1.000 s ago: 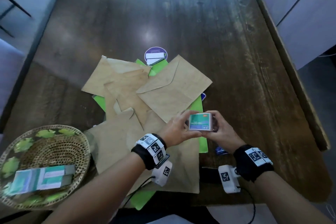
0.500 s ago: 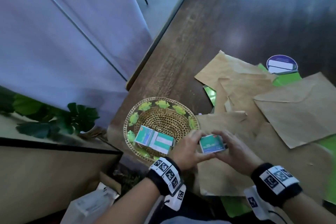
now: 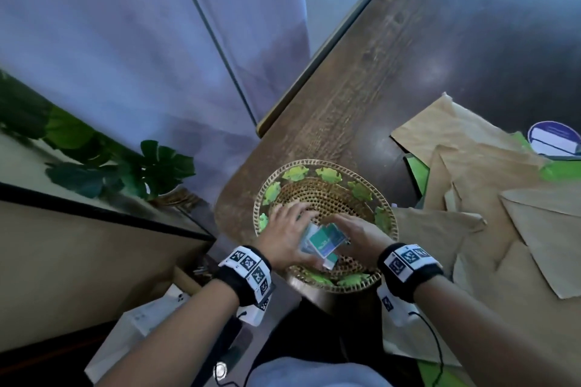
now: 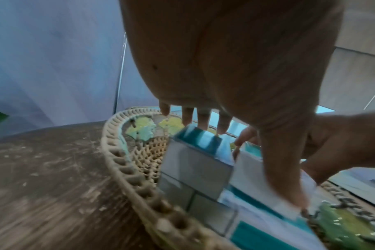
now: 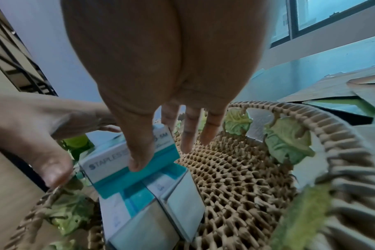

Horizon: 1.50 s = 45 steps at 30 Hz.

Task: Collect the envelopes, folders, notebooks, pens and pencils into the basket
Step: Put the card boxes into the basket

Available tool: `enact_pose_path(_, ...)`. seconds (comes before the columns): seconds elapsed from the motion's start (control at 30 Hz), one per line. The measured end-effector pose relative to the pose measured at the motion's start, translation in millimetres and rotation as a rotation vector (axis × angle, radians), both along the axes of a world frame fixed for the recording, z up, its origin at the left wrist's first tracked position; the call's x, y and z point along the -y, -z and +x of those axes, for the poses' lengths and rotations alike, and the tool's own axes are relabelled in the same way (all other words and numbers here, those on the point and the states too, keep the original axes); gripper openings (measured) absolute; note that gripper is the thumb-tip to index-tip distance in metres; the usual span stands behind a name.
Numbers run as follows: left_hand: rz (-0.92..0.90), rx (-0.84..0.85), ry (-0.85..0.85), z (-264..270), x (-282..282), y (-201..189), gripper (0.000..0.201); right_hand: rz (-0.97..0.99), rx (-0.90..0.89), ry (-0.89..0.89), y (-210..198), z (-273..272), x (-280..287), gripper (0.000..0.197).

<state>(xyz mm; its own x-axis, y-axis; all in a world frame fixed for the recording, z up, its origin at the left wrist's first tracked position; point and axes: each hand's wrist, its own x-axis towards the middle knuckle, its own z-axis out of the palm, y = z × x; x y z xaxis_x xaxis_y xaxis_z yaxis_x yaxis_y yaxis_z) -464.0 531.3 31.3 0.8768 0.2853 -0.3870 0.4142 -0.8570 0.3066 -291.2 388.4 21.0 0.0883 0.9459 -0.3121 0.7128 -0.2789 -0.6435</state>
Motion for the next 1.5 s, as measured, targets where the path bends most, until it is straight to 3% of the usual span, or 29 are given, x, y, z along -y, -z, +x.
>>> enact_pose_path(0.13,-0.024,-0.151,0.072,2,-19,11,0.099,-0.088,0.053,-0.014,4,-8,-15,0.068)
enact_pose_path(0.33,0.028,-0.118,0.206,13,-26,17,0.095,-0.31,0.09,0.086,7,-28,-6,0.098)
enact_pose_path(0.47,-0.005,-0.184,0.291,22,-30,12,0.101,-0.278,0.064,0.137,7,-42,-11,0.083)
enact_pose_path(0.63,0.106,-0.162,0.39,28,-32,4,0.077,-0.285,0.025,0.138,7,-43,-13,0.078)
enact_pose_path(0.87,0.11,-0.255,0.438,31,-34,-2,0.088,-0.313,0.04,0.165,2,-52,-14,0.07)
enact_pose_path(1.0,0.141,-0.257,0.513,34,-35,-11,0.065,-0.339,0.028,0.193,0,-58,-19,0.061)
enact_pose_path(1.17,0.163,-0.221,0.52,36,-29,-12,0.063,-0.333,0.031,0.231,-4,-62,-15,0.059)
enact_pose_path(1.37,0.207,-0.21,0.544,36,-28,-5,0.042,-0.353,0.081,0.284,-8,-68,-21,0.05)
enact_pose_path(1.5,0.241,-0.215,0.608,38,-26,0,0.047,-0.371,0.071,0.312,-6,-68,-20,0.052)
